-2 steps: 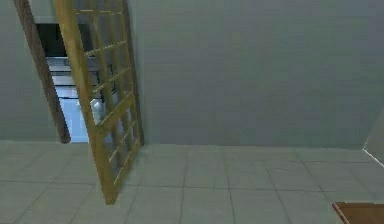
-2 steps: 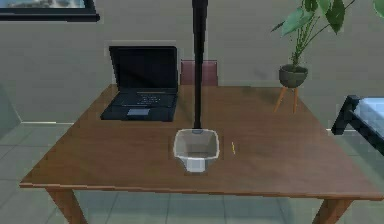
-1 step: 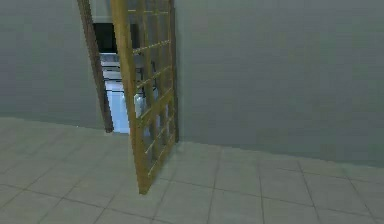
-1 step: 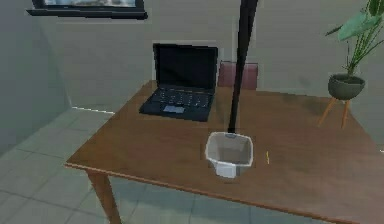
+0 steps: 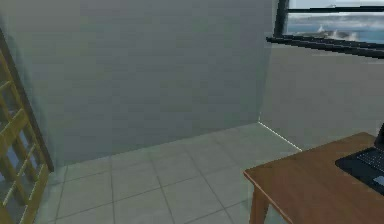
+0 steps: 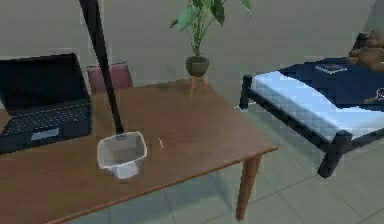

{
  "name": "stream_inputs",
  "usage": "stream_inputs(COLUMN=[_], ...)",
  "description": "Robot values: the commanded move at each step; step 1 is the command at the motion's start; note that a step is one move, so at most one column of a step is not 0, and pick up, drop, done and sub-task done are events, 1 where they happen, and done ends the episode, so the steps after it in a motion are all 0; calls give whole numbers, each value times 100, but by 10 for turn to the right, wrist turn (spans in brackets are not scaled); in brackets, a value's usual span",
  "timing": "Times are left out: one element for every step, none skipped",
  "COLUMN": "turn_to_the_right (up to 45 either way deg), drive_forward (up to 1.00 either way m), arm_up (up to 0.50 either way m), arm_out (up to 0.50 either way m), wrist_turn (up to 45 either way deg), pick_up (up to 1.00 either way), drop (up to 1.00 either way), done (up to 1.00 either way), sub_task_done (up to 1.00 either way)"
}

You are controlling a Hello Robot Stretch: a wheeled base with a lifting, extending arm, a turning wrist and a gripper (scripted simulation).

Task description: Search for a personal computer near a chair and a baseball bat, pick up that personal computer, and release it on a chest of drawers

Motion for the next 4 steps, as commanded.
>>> stream_inputs(turn_to_the_right=[0,210,0,360], drive_forward=[80,0,20,0], arm_up=[0,0,0,0], arm_out=[0,0,0,0], wrist_turn=[0,0,0,0], pick_up=[0,0,0,0], drop=[0,0,0,0], done=[0,0,0,0], sub_task_done=[0,0,0,0])
